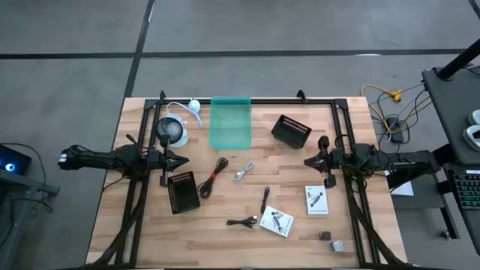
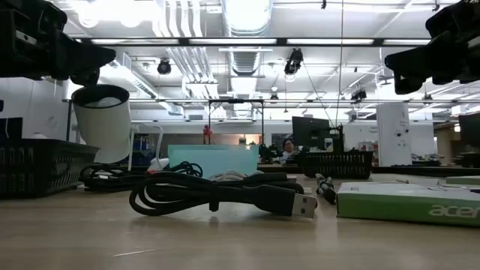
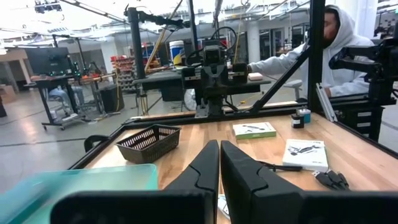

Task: Pick and place items into bin
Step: Put the right white card reader box into the right black bin

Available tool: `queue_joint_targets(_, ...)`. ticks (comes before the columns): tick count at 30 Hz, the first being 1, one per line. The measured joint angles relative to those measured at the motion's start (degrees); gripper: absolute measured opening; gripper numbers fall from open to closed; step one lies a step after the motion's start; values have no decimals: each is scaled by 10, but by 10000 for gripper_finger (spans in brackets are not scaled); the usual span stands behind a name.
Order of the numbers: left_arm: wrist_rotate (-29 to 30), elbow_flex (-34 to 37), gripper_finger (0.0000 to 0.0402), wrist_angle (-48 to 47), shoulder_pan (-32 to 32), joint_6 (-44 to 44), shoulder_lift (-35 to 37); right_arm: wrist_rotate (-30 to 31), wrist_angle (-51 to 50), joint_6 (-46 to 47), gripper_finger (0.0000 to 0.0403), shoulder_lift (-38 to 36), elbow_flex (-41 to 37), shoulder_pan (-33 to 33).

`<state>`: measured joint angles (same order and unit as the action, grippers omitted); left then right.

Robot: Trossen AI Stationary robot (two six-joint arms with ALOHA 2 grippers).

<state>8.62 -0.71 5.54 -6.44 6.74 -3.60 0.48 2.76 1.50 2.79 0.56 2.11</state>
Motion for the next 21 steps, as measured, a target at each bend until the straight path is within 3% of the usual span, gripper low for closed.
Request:
queue_joint_targets(11,9,1,16,0,0,-23,-6,28,0,-44,41,0,0,0)
queue_joint_targets(21,11,0,158,4,0,-20,-24,27,3,-2,148,1,0,0)
